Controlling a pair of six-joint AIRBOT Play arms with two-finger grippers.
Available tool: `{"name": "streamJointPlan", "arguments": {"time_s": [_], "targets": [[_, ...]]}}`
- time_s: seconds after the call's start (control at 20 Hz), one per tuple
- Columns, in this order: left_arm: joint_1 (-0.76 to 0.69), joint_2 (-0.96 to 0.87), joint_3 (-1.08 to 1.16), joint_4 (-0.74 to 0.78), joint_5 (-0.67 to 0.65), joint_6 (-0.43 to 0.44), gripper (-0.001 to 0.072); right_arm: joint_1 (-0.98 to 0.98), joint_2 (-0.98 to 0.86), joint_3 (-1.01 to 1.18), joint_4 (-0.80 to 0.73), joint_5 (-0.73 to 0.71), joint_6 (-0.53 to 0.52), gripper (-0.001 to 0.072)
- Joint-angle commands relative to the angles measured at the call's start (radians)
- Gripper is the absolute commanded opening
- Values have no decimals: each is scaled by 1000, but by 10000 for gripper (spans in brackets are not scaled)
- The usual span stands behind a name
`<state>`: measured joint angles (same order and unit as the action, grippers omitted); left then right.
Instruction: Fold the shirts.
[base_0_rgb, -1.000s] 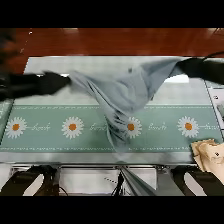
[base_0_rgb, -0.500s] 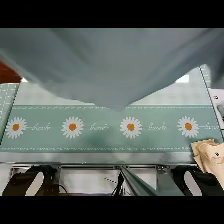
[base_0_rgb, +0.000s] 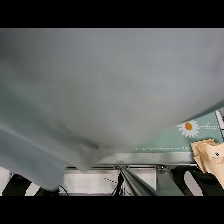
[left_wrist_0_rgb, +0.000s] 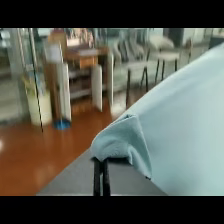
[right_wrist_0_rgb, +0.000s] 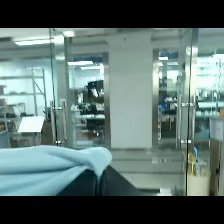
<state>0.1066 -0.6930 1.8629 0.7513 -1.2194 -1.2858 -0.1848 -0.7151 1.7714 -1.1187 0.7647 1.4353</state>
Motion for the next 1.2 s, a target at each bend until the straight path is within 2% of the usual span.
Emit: {"name": "streamJointPlan", "arguments": {"time_s": [0.0, 0.2, 0.35, 0.5, 0.65, 0.7, 0.8, 0.85, 0.9, 0.95, 1.0, 1.05, 1.15], "targets": [[1, -31, -108, 42, -160, -47, 23, 0, -152, 10, 46, -5, 47, 24], [-3, -42, -415, 43, -137, -43, 23, 4, -441, 10, 306, -8, 45, 24], [-9, -53, -665, 43, -49, -31, 23, 52, -634, 10, 448, 3, 45, 23], [-24, -62, -904, 43, 63, 4, 23, 116, -768, 10, 431, 75, 45, 24], [-26, -73, -1074, 43, 79, 76, 23, 151, -848, 10, 346, 173, 46, 25], [-26, -74, -1115, 43, 79, 98, 23, 151, -862, 10, 313, 207, 46, 46], [-26, -74, -1166, 43, 78, 120, 23, 138, -865, 10, 260, 281, 46, 364], [-26, -74, -1176, 43, 78, 134, 23, 118, -854, 10, 265, 349, 46, 492], [-26, -74, -1180, 44, 79, 135, 23, 93, -835, 10, 256, 439, 33, 512], [-26, -74, -1180, 43, 82, 141, 23, 67, -813, 10, 225, 536, 14, 508], [-26, -74, -1180, 43, 87, 150, 24, 43, -787, 10, 128, 640, -2, 469], [-26, -74, -1180, 44, 87, 153, 23, 26, -758, 10, -95, 751, 7, 452], [-26, -74, -1180, 45, 87, 153, 24, 15, -697, -29, -527, 879, 13, 426]]}}
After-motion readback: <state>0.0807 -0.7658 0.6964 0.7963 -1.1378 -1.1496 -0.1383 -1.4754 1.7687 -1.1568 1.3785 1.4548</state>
